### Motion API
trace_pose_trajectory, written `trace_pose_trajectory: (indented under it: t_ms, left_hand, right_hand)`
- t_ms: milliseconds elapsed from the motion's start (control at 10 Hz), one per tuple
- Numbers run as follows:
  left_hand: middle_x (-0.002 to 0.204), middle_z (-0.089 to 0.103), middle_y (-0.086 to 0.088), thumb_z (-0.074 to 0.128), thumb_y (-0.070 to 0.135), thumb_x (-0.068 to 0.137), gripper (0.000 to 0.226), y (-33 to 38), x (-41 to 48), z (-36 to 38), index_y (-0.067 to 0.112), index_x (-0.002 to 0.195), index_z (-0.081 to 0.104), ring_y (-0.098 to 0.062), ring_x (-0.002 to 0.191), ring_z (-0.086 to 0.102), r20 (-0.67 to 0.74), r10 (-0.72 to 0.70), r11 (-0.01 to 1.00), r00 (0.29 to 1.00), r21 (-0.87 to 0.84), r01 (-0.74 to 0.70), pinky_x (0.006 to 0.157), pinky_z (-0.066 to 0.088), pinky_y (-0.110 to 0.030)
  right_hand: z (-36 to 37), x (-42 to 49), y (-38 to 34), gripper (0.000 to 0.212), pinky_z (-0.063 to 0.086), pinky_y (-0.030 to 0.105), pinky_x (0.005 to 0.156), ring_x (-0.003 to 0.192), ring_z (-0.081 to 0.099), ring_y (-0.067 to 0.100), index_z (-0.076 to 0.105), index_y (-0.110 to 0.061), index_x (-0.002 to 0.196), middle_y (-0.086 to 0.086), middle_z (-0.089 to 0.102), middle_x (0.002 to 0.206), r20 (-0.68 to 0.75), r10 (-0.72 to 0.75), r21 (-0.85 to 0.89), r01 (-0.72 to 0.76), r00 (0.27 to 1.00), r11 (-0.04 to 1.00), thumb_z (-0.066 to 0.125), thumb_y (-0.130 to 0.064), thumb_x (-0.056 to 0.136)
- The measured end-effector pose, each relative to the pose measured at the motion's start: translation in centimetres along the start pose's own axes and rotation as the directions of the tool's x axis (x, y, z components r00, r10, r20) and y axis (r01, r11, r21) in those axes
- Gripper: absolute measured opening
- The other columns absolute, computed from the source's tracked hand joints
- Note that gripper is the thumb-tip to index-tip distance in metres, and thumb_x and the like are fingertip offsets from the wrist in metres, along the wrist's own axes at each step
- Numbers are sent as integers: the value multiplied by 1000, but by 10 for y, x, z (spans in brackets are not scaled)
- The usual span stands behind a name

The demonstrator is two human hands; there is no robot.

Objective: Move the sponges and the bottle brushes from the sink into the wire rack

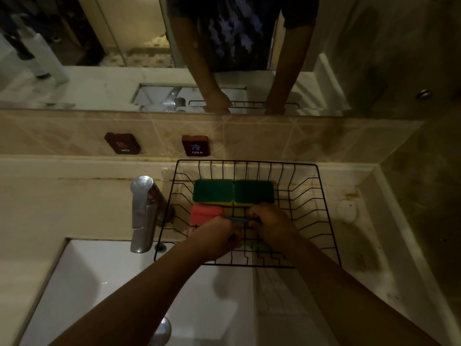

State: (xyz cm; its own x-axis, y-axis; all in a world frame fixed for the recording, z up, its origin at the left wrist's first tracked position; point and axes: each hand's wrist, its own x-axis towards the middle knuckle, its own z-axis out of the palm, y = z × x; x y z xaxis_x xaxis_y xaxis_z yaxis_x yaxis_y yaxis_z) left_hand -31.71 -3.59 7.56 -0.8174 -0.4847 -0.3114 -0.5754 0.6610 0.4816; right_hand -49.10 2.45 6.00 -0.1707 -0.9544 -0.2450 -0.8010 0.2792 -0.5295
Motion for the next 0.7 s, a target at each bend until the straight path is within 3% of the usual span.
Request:
trace_pose_trajectory:
  t_ms: [200, 400, 700]
  left_hand:
    - [94, 70, -6, 54, 17, 96, 17, 9, -12, -10, 9, 93, 69, -14, 87, 66, -33, 45, 999, 998, 6, -45, 85, 55, -33]
    - [88, 67, -8, 50, 14, 97, 20, 18, -34, -18, 8, 88, 67, -17, 82, 62, -92, 168, 983, 982, 89, -160, 76, 47, -23]
    - [99, 69, -3, 59, 15, 92, 12, 19, -70, -38, 13, 97, 69, -15, 90, 64, -169, 65, 998, 984, -16, -69, 80, 54, -27]
  right_hand:
    - [-12, -10, -8, 15, 51, 40, 85, 97, 58, 22, 65, -18, 104, 5, 60, 109, -44, -47, 13, 48, 998, 999, 63, -20, 89]
    - [-19, -22, -18, 12, 53, 42, 78, 92, 59, 22, 67, -14, 98, 6, 60, 102, -92, -94, 41, 98, 991, 994, 65, -17, 87]
    - [-24, -46, -45, 6, 44, 27, 65, 81, 55, 11, 61, -26, 86, -6, 54, 92, -125, -60, 44, 66, 990, 997, 61, -25, 92]
